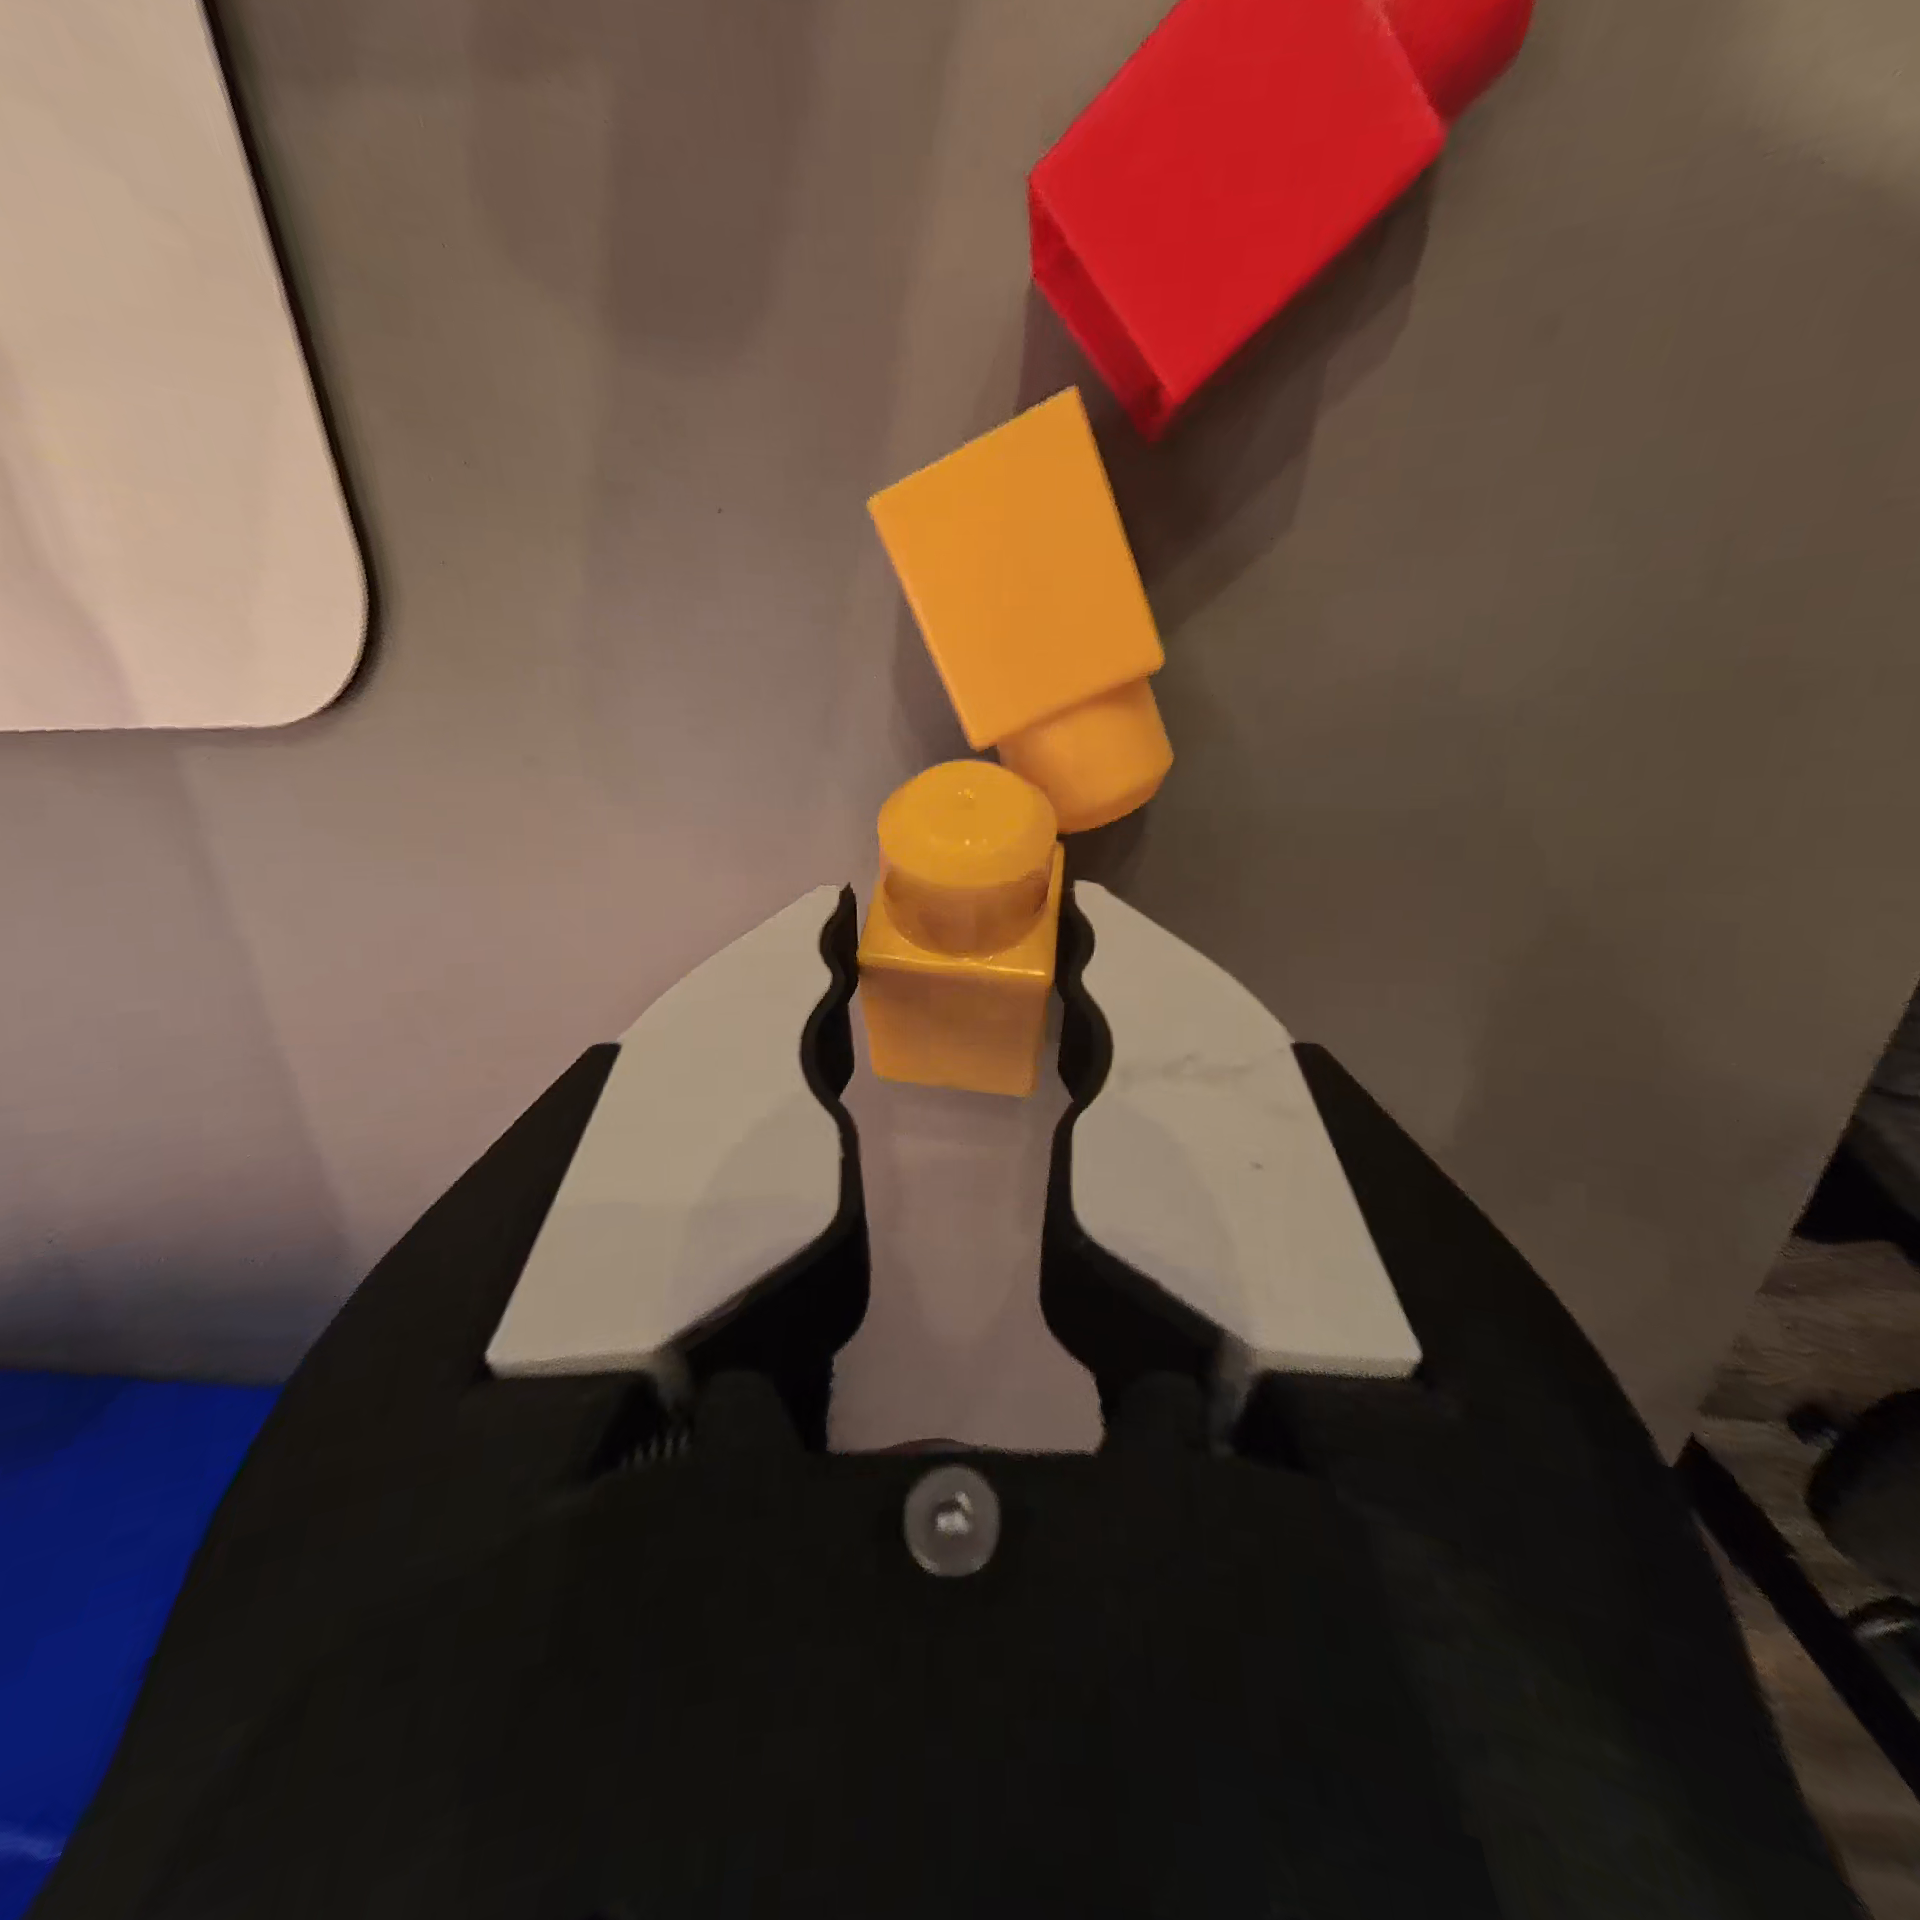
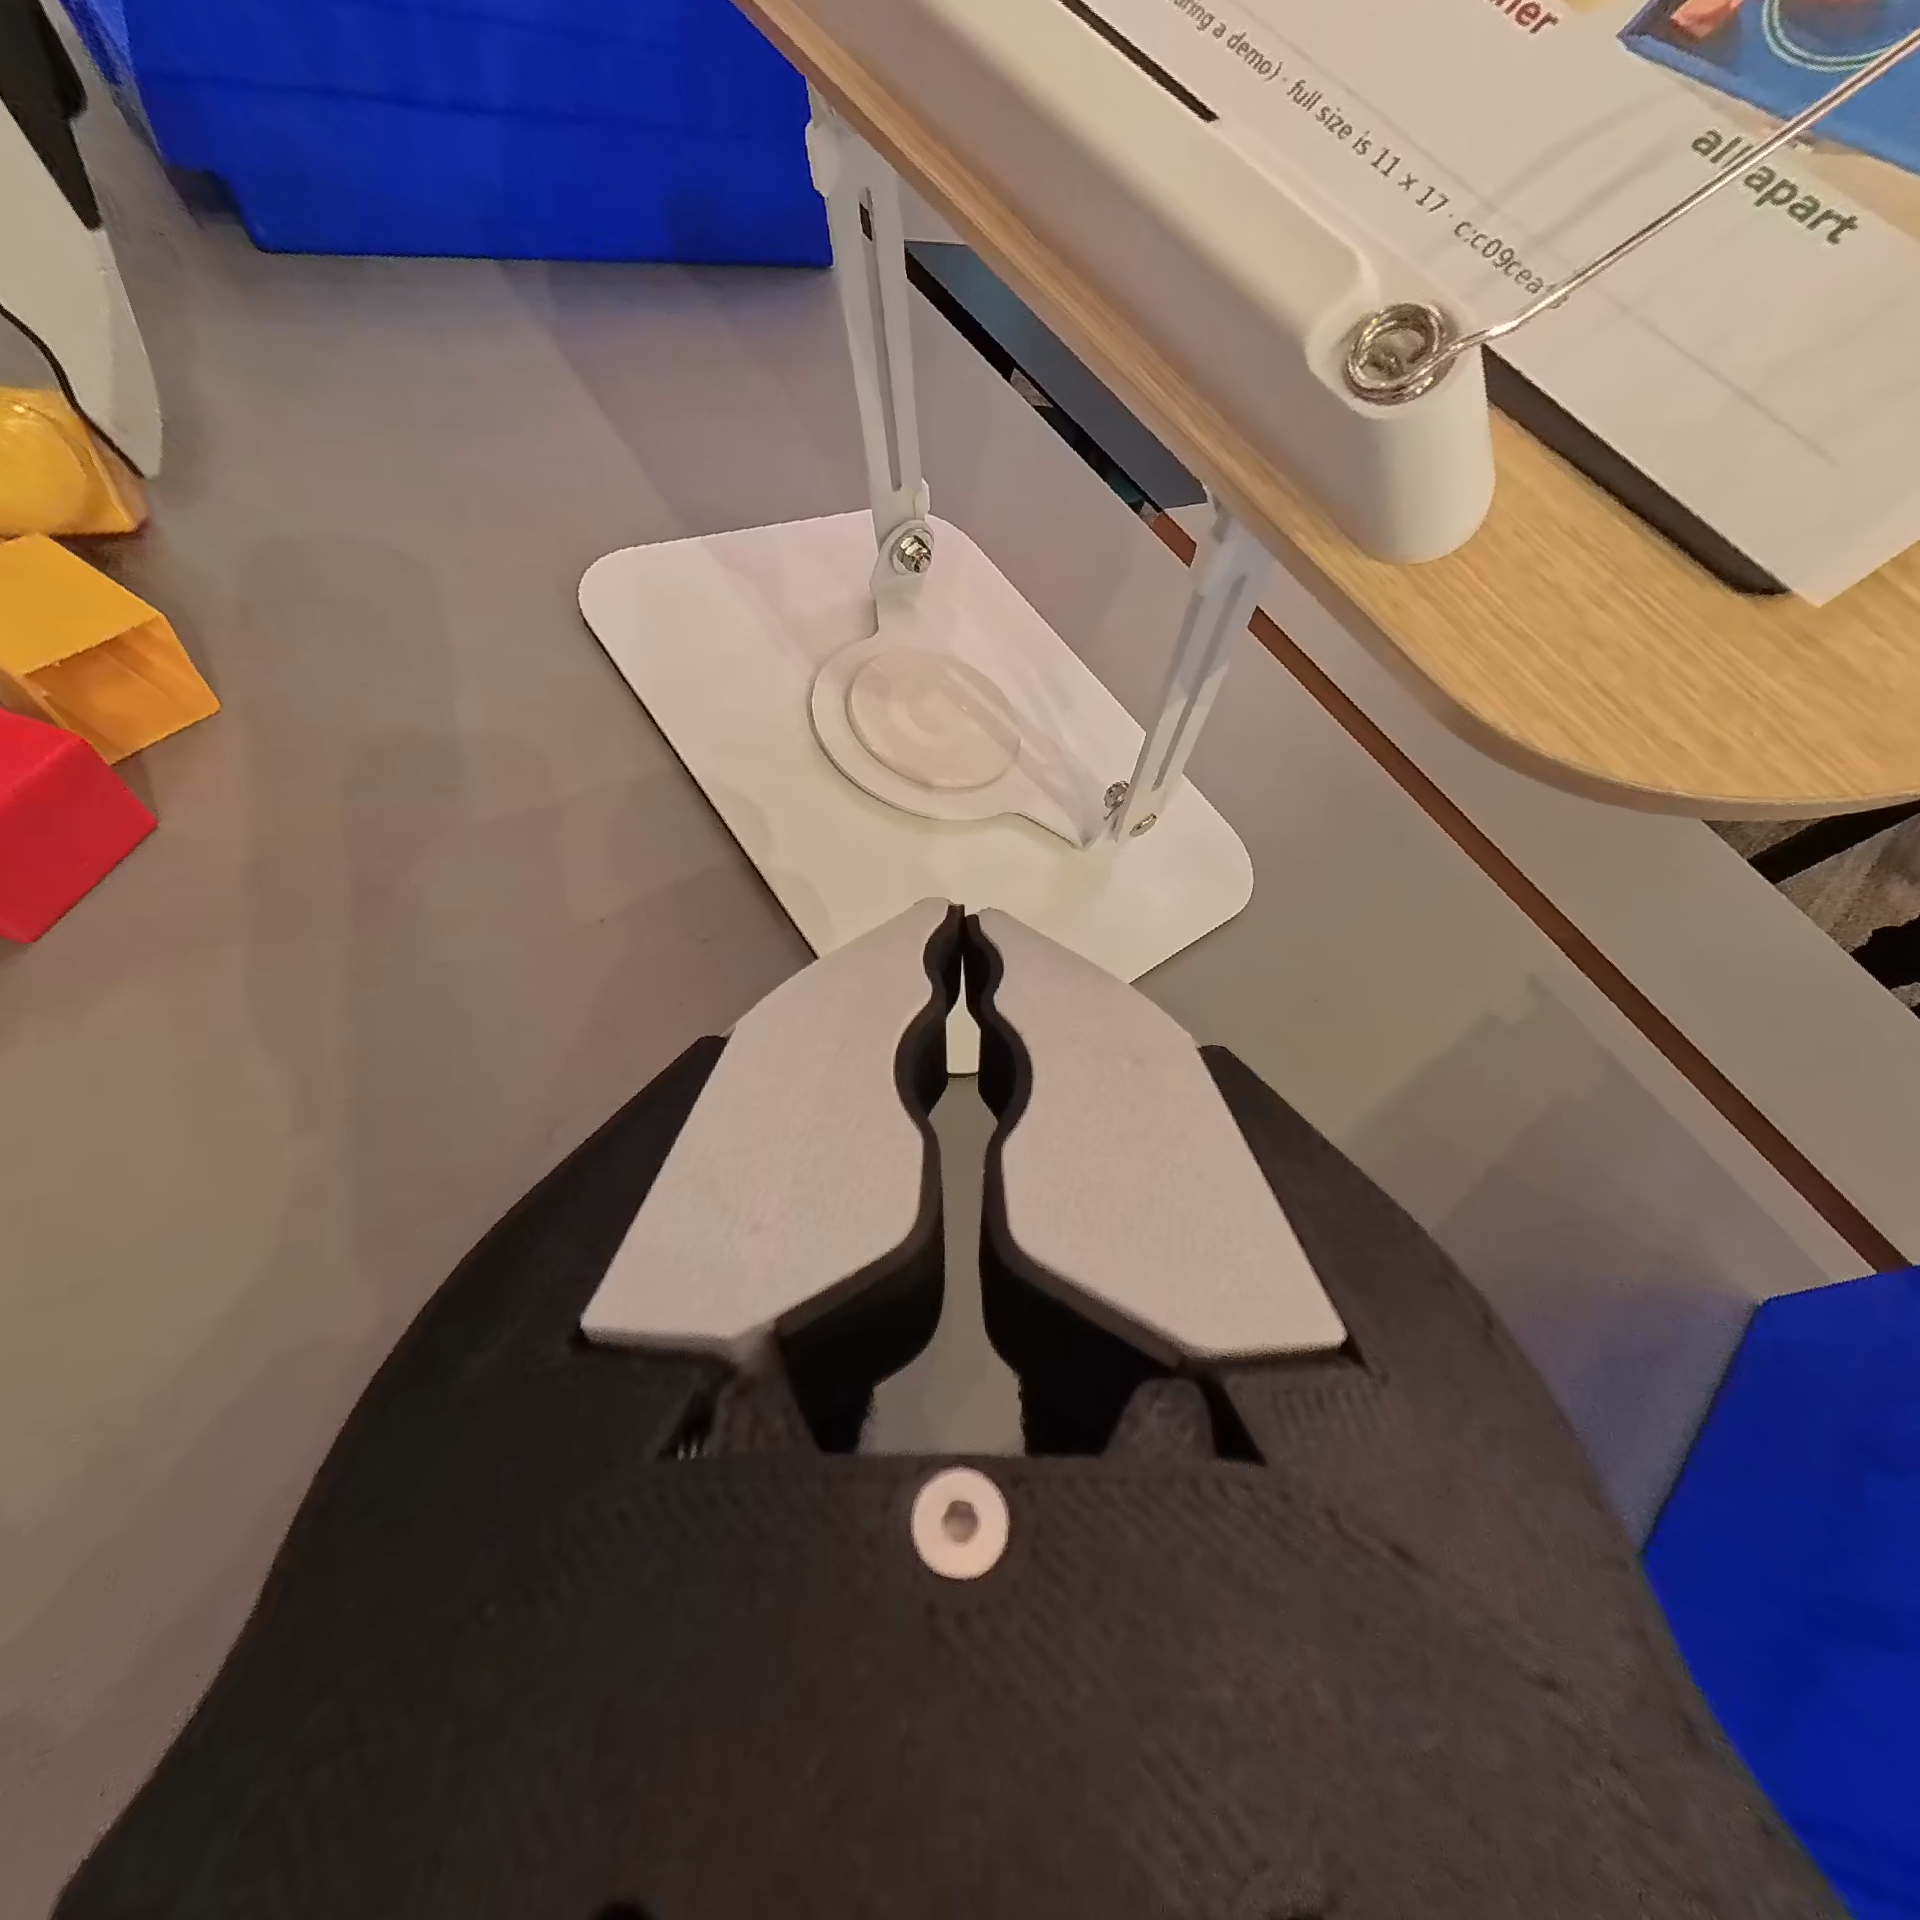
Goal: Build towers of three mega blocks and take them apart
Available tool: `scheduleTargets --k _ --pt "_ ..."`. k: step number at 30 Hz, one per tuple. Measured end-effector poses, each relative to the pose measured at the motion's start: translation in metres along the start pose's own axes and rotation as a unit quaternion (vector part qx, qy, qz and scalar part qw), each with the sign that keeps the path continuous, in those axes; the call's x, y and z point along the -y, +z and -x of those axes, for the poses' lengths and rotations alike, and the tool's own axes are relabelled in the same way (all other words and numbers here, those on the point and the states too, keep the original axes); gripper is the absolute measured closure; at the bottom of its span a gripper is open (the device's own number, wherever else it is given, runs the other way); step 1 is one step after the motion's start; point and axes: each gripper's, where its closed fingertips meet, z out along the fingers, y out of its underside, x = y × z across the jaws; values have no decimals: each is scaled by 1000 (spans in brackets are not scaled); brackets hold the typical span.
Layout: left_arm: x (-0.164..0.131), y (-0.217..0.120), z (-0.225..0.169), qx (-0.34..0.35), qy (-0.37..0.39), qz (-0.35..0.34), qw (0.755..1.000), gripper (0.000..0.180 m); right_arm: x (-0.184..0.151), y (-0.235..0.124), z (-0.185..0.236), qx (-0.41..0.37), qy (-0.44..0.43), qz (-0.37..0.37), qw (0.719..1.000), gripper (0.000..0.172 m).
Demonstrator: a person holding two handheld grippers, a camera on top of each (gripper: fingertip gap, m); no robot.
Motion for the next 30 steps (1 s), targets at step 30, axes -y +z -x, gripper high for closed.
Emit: scheduleTargets --k 30 --pt "-9 9 -3 12 -80 -125 989 144 -2 7 15 43 2 0 999 172"
